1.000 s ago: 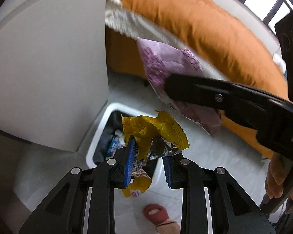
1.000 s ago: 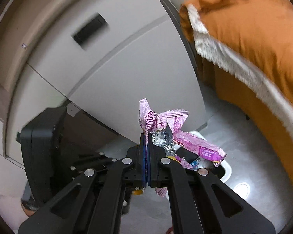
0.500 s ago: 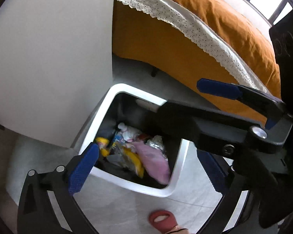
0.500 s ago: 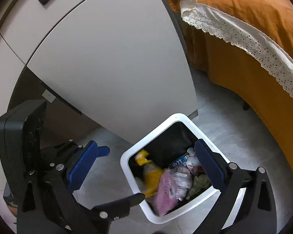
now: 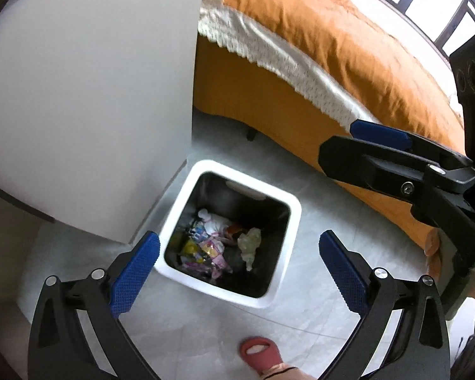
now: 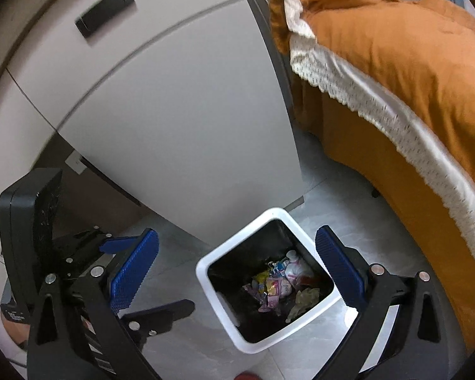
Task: Collect trash
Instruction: 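Raise both tools back over the grey ball and red wrapper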
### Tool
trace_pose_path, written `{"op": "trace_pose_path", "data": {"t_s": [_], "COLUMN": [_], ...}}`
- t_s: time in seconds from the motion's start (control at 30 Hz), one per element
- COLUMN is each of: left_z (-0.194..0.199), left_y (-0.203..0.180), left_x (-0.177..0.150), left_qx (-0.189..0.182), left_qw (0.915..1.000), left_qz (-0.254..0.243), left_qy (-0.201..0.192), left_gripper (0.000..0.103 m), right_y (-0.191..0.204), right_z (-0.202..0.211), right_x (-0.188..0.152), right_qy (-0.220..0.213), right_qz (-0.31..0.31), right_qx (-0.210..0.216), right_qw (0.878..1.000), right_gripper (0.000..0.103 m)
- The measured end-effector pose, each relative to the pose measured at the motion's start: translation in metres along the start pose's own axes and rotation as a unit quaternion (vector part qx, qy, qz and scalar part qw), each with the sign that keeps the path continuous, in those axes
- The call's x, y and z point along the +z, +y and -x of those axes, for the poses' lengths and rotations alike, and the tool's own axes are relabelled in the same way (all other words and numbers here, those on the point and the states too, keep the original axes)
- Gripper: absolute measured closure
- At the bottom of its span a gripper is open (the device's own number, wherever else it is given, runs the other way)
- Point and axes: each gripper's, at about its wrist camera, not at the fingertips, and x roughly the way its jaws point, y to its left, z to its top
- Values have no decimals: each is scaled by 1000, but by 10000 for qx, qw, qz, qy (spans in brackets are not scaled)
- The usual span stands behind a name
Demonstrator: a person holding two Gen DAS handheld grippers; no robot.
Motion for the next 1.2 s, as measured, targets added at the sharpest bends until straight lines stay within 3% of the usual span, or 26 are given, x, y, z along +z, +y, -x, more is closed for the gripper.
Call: {"op": "trace_pose_path", "data": {"t_s": [0.47,0.63,0.97,1.2], "left_z": [152,215,332,395], "left_y": [-25,-33,-8,28], "left_x": [47,54,51,49], "left_qx": [107,269,979,1368], "left_qw": [9964,9933,9779,9647], "left_qz": [388,400,557,694], "left_qy": [-751,-1048,-1759,-2142], "left_gripper": [5,5,5,5], "right_y": [50,85,166,228], "right_z": [125,173,222,229], "right_x": [79,106,150,178], "right_qy": [-601,-919,-1338,-1601], "right_qz": [-3,208,959,1370], "right_qx": [-58,196,684,881], "right_qw": [9982,9954,9840,9736], "right_gripper": [4,4,4,4]}}
